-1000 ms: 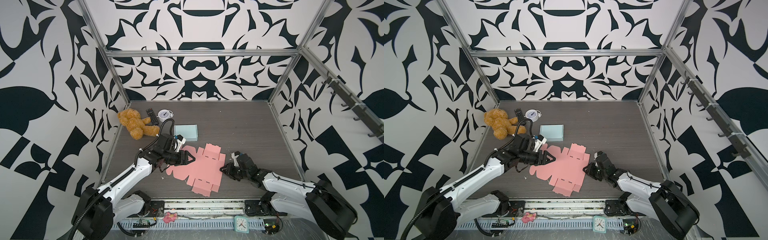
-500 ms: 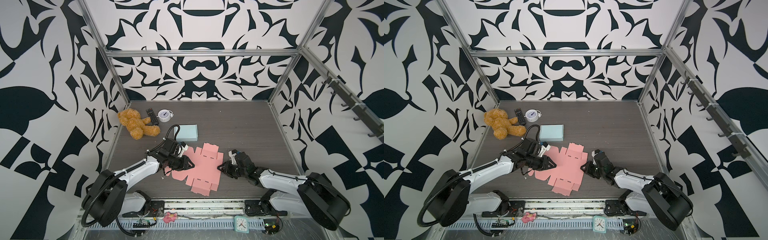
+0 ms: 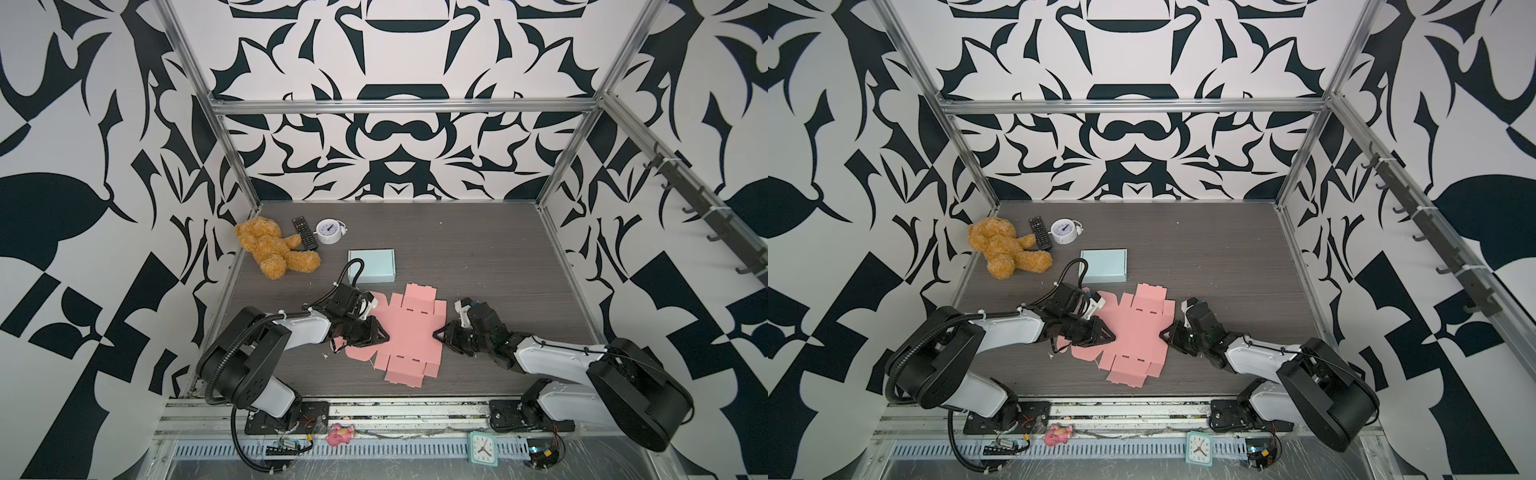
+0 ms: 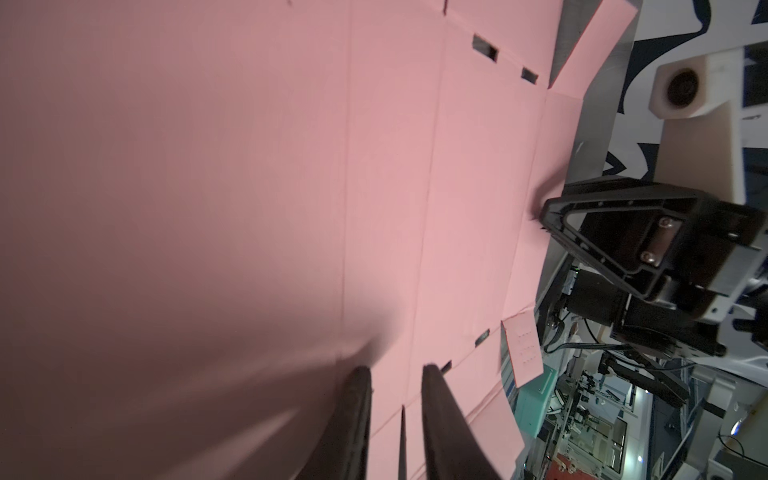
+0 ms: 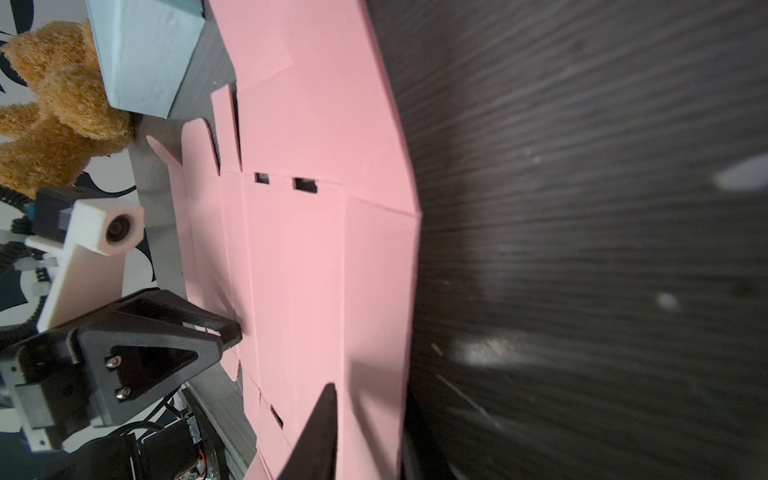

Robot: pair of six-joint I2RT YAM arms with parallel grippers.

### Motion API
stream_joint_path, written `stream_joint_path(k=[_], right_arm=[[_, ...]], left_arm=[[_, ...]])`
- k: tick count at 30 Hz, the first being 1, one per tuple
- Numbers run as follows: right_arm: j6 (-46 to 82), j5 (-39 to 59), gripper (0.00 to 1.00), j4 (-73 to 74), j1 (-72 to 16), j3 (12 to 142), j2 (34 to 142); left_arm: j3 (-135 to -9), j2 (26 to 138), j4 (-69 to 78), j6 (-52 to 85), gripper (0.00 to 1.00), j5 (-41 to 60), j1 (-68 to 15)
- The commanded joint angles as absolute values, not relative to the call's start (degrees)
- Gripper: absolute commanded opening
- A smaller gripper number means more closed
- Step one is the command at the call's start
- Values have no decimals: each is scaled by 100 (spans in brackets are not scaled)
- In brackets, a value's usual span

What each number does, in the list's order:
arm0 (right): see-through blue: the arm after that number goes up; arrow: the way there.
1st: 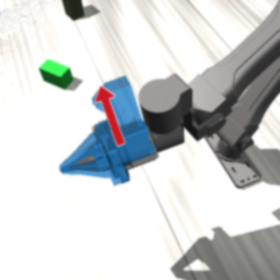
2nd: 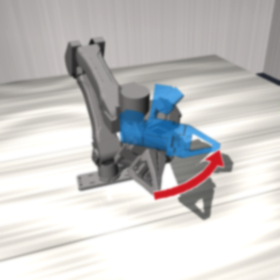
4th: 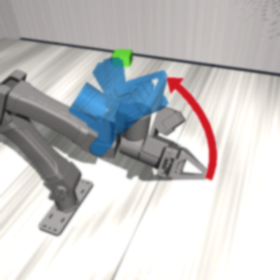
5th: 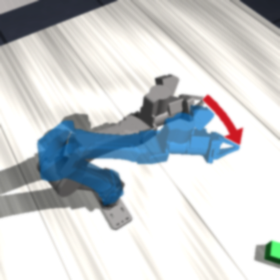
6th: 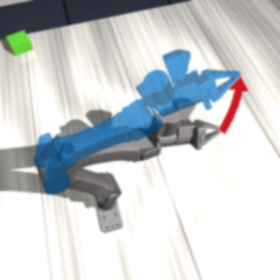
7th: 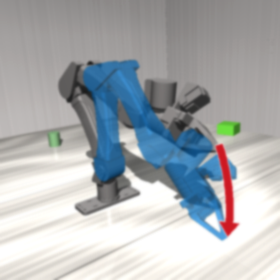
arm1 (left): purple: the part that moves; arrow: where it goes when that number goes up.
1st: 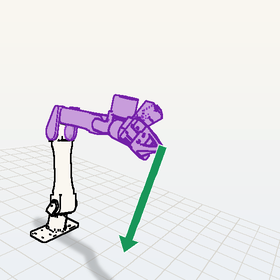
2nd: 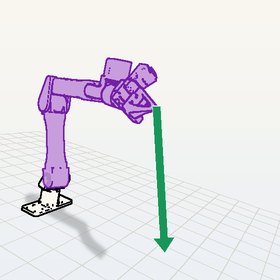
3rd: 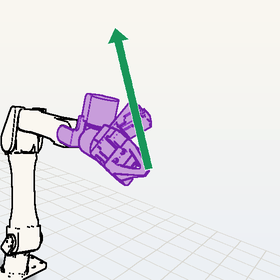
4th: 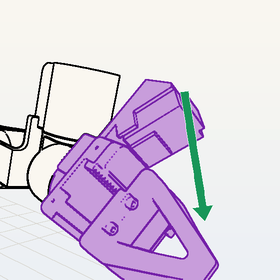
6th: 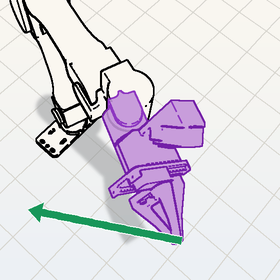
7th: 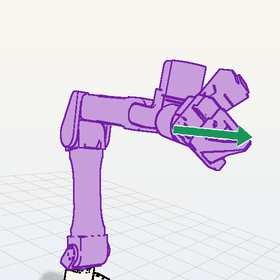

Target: Fold the paper box

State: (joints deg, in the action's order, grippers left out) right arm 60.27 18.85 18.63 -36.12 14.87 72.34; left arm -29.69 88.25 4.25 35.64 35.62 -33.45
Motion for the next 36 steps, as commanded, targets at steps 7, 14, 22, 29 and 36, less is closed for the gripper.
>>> stream_joint_path(k=[7, 14, 22, 29, 36], right_arm=[[6056, 1567, 20, 1522, -3699, 1604, 7198], [5993, 1486, 7, 1260, -3695, 1675, 7104], [5054, 1328, 6, -782, -3684, 2405, 6688], [4058, 1144, 5, -2246, -3569, 3182, 6889], [3054, 1396, 6, -2879, -3179, 4142, 7743]], left_arm=[[-2587, 9090, 607, 3623, 26, 3384, -3358], [-2594, 9064, 697, 3725, 26, 3466, -3367], [-2529, 8014, 286, 3723, 33, 3344, -3359], [-2996, 7506, -623, 3370, 36, 3004, -3366], [-3321, 7840, -706, 3117, 37, 2997, -3364]])
